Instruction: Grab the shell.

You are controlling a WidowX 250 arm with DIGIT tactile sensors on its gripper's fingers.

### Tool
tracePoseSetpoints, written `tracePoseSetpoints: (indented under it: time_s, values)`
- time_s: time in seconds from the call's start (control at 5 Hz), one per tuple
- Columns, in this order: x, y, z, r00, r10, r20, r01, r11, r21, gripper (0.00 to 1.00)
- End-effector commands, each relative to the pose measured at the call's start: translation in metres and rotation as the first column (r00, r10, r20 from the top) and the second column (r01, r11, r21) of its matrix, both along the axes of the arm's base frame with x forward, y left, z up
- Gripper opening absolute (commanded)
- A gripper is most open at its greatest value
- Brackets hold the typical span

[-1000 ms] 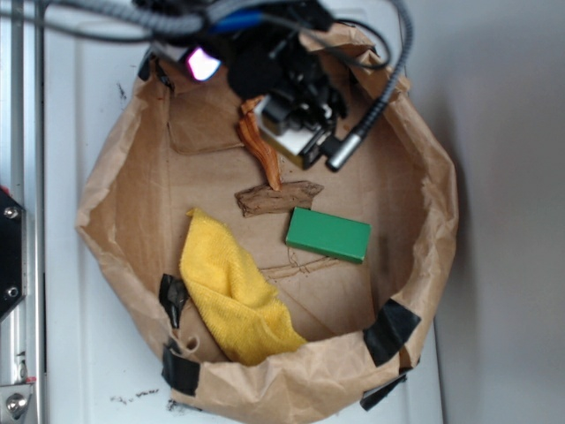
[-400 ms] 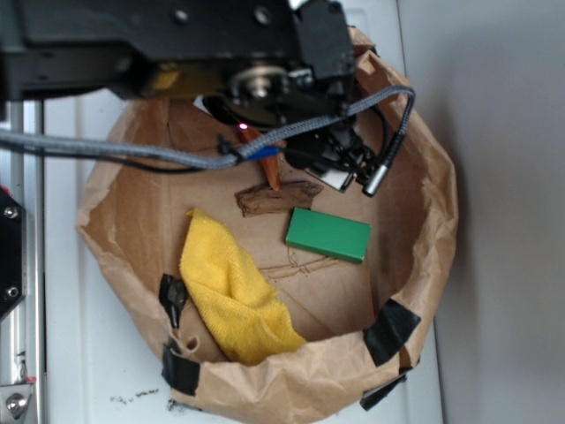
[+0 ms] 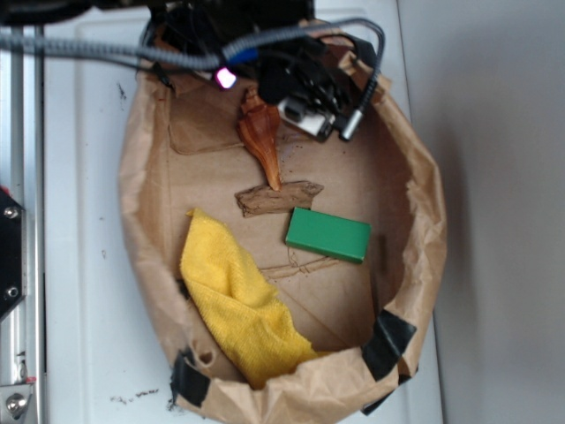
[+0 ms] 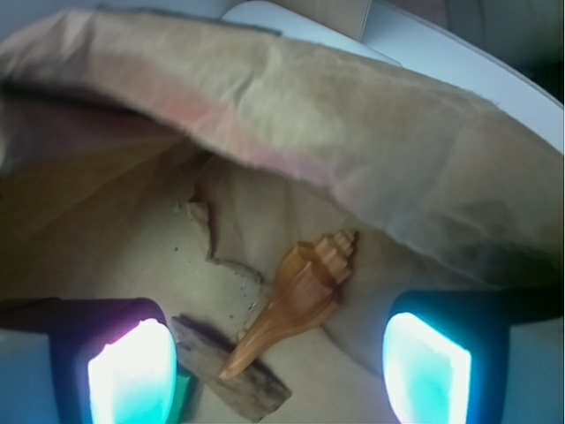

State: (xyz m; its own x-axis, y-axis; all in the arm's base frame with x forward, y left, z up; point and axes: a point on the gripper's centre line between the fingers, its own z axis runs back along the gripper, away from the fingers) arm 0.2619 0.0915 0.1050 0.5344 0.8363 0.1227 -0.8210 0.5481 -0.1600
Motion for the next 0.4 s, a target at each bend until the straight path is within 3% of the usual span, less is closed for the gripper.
tracePoseSetpoints:
  time_s: [0.0,0.2]
  values:
    - [0.005,0.01,-0.029,0.998,-0.05,0.03,0.051,0.999,-0.008,1.0]
    - [0.013,-0.006,-0.047,0.996,-0.085,0.025,0.083,0.995,0.056,1.0]
